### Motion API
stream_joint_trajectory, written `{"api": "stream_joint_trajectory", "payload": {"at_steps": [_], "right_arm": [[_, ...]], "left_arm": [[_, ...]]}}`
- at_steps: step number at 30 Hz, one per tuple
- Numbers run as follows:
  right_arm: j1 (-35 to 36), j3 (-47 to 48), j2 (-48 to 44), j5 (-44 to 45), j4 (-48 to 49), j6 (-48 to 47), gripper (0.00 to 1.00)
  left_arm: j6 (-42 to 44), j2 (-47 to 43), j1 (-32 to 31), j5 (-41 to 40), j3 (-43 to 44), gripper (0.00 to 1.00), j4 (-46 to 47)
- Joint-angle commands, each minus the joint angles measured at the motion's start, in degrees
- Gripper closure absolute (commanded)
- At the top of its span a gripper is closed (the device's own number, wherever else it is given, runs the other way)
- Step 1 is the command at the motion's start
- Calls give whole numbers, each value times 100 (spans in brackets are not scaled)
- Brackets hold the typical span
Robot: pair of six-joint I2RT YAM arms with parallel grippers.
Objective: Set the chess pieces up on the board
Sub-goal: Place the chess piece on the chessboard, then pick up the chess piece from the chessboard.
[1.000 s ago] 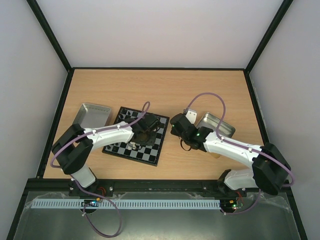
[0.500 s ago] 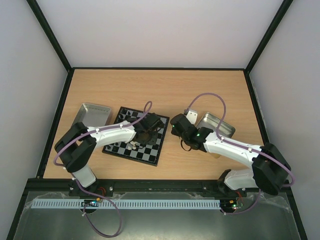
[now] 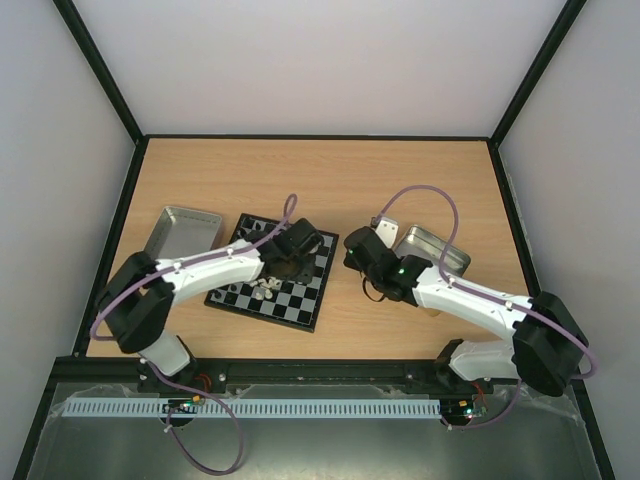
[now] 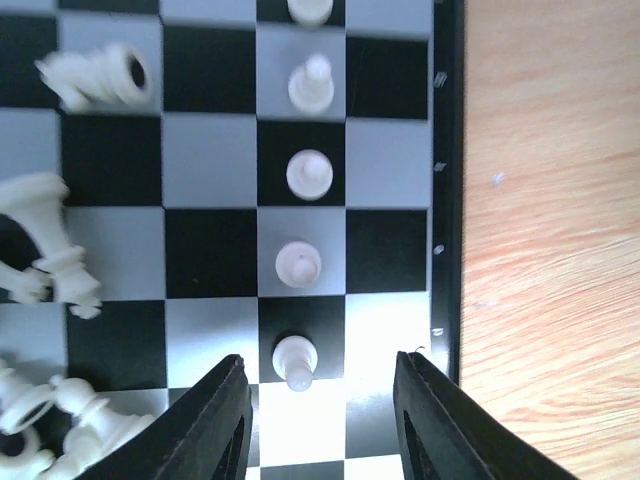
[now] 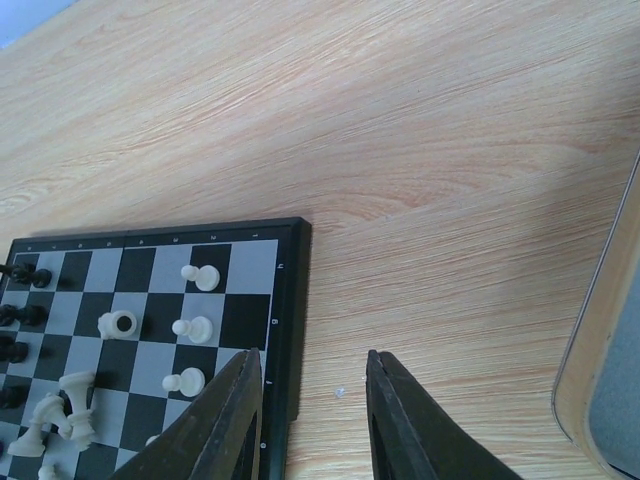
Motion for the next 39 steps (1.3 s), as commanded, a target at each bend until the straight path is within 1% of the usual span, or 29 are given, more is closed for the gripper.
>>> {"api": "stream_joint_trajectory", "payload": {"at_steps": [1, 4, 8, 12, 16, 19, 23, 31, 39], "right_arm": [[-28, 120, 25, -56, 163, -189, 72], [-21, 410, 251, -616, 281, -528, 71], [-15, 964, 847, -1185, 222, -917, 71], [38, 1565, 1556, -1344, 46, -1033, 71], [152, 2267, 2318, -1448, -223, -1146, 71], [289, 2856, 2836, -1485, -457, -1231, 70], [494, 3408, 3419, -1624, -670, -1350, 71], [800, 3737, 3990, -1880, -789, -1361, 70], [842, 4121, 4418, -1876, -990, -1474, 72]], "left_arm": [[-24, -897, 176, -432, 37, 57, 115], [-17, -1722, 372, -800, -196, 53, 434], [129, -2575, 721, -1138, -574, 49, 866], [239, -3159, 982, -1554, -970, 45, 1250], [206, -3606, 1268, -1595, -1262, 44, 1499], [239, -3937, 1443, -1631, -1407, 44, 1548], [267, -4414, 1596, -1881, -1539, 40, 1545], [92, -4950, 1651, -2371, -1810, 39, 1630], [69, -4964, 1658, -2350, -1834, 39, 1632]]}}
